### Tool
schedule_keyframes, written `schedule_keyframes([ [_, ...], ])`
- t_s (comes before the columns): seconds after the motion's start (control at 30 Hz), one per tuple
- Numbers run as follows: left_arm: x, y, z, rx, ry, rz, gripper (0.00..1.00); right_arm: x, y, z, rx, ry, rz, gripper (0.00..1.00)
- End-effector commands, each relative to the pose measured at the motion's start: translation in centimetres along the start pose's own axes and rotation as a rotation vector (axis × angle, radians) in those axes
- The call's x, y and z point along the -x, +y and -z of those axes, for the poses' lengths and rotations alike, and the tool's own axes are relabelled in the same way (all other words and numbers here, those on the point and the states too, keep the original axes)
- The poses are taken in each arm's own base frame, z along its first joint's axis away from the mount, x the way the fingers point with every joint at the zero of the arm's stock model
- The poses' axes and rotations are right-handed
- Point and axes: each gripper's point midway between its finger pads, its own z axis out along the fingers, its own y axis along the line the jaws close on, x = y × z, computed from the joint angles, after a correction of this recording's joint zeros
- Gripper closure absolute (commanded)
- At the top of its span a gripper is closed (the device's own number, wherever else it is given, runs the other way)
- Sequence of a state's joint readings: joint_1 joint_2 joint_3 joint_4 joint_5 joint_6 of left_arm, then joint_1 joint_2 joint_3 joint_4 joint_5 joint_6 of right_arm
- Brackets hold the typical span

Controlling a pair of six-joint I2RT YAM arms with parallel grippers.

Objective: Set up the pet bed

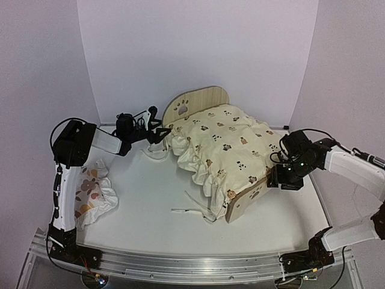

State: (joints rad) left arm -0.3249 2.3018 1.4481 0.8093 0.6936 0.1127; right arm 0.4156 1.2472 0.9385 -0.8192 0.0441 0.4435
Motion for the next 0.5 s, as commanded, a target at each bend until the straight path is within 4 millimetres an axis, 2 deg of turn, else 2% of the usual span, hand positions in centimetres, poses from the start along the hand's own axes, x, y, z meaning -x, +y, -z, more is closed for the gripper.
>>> schedule_keyframes([
  [0.0, 4.6, -2.1, -2.4, -0.062, -0.101, -0.130, 0.25, 2.5, 3.6, 1.4, 0.179, -0.109, 0.006, 0.40],
  [0.17, 6.0, -0.2, -2.3, 0.008, -0.137, -0.147, 0.23, 1.8, 3.7, 1.2, 0.195, -0.084, 0.000, 0.40],
  [0.27, 6.4, 0.6, -1.4, 0.033, -0.153, -0.130, 0.22, 1.7, 3.7, 1.3, 0.201, -0.085, -0.001, 0.40],
  [0.37, 6.0, 1.0, -0.8, 0.041, -0.162, -0.119, 0.22, 1.8, 3.8, 1.3, 0.204, -0.083, 0.001, 0.40],
  [0.47, 5.6, 1.5, -1.1, 0.035, -0.170, -0.092, 0.26, 1.7, 4.1, 1.1, 0.211, -0.069, 0.004, 0.40],
])
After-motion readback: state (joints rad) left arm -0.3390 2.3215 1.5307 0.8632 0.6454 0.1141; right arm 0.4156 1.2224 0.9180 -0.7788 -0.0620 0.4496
